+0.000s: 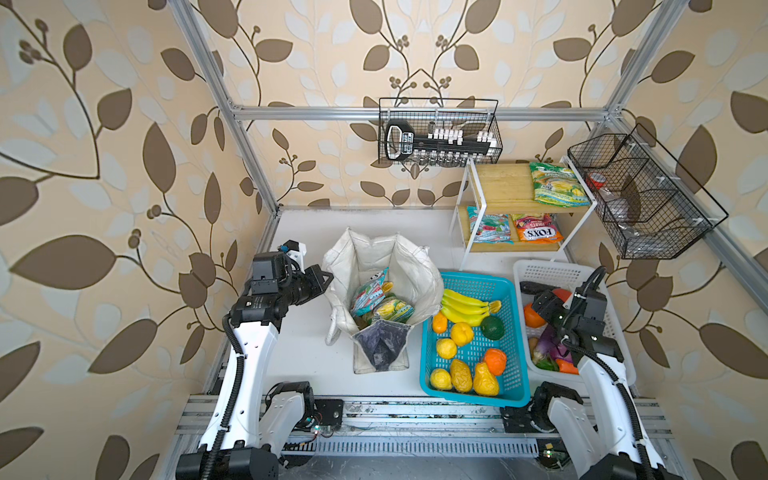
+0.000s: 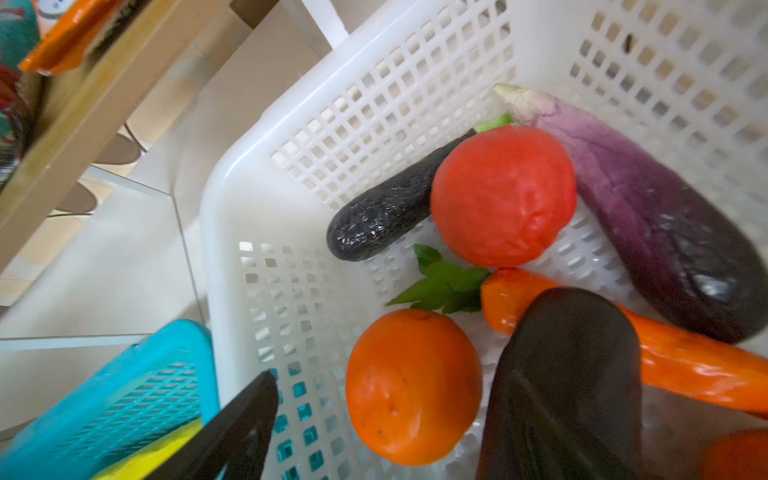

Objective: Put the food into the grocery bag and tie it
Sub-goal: 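Raise the right gripper out of the tote and move it over the white vegetable basket, then grasp the dark purple eggplant in the white basket with the right gripper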

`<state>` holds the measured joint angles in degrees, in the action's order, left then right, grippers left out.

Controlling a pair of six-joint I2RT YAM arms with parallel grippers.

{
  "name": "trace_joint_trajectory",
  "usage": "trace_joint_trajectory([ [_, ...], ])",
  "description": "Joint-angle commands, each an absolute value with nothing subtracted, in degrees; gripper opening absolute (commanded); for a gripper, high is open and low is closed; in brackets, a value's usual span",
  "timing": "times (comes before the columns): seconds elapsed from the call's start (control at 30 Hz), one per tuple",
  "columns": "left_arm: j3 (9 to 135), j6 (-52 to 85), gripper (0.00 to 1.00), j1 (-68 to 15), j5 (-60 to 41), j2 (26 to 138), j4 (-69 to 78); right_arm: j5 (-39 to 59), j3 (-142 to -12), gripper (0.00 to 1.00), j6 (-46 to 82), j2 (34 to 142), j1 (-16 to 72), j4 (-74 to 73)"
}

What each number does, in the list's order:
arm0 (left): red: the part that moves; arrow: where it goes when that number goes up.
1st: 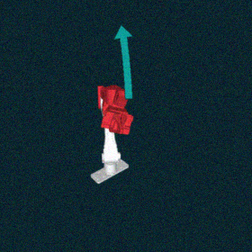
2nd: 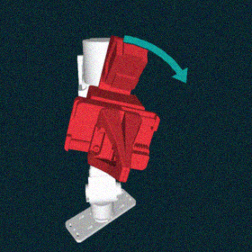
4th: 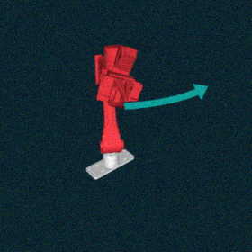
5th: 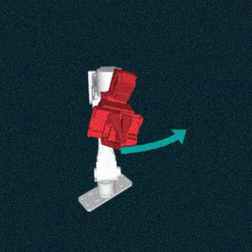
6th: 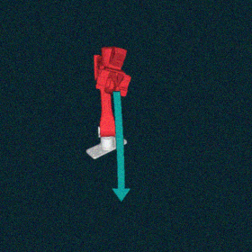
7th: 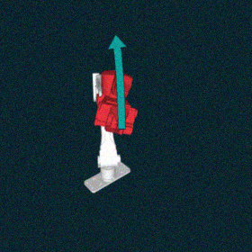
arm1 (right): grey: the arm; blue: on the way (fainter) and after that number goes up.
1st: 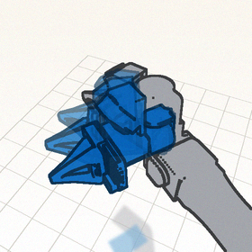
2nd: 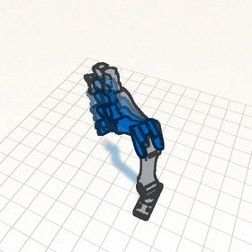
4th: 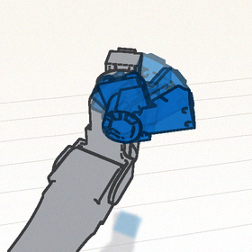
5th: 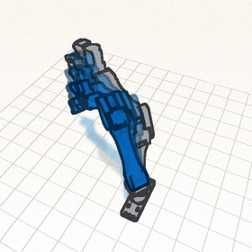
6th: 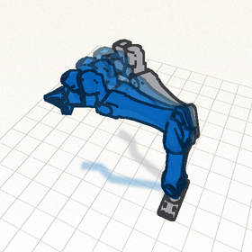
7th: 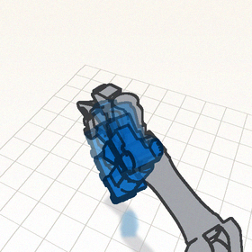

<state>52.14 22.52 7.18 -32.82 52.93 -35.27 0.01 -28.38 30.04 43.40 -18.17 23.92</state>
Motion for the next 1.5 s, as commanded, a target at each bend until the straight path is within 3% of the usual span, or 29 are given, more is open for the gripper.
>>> trace_joint_trajectory([
  [0.0, 52.14, 22.15, 0.00, 7.21, -33.52, 51.94, -33.93, -7.98, -28.46, 0.93, 34.03, 41.55, -18.20, 25.29],
  [0.2, 51.86, 22.49, 0.00, 7.72, -34.81, 51.44, -33.20, -9.26, -33.02, 1.00, 32.53, 44.19, -18.90, 31.12],
  [0.6, 51.78, 22.66, 0.00, 6.86, -35.07, 51.24, -33.18, -6.81, -26.11, 0.95, 35.68, 38.86, -20.03, 30.04],
  [0.83, 51.86, 22.45, 0.00, 6.79, -34.11, 50.46, -33.33, -2.12, -23.17, 0.95, 35.64, 41.76, -20.39, 26.64],
  [1.03, 52.12, 22.24, 0.00, 6.85, -33.49, 50.55, -33.74, -2.68, -22.73, 0.84, 34.12, 40.59, -20.70, 25.13],
  [1.17, 52.12, 21.94, 0.00, 6.80, -32.64, 50.16, -33.92, -3.53, -20.68, 0.66, 32.94, 37.87, -20.72, 23.23],
  [1.3, 52.20, 21.88, 0.00, 6.85, -32.43, 49.87, -34.15, -1.75, -21.09, 0.67, 32.52, 40.33, -20.74, 23.24],
  [1.47, 52.29, 21.88, 0.00, 6.85, -32.69, 49.85, -34.10, -0.68, -20.66, 0.58, 32.40, 41.48, -20.96, 21.65],
])
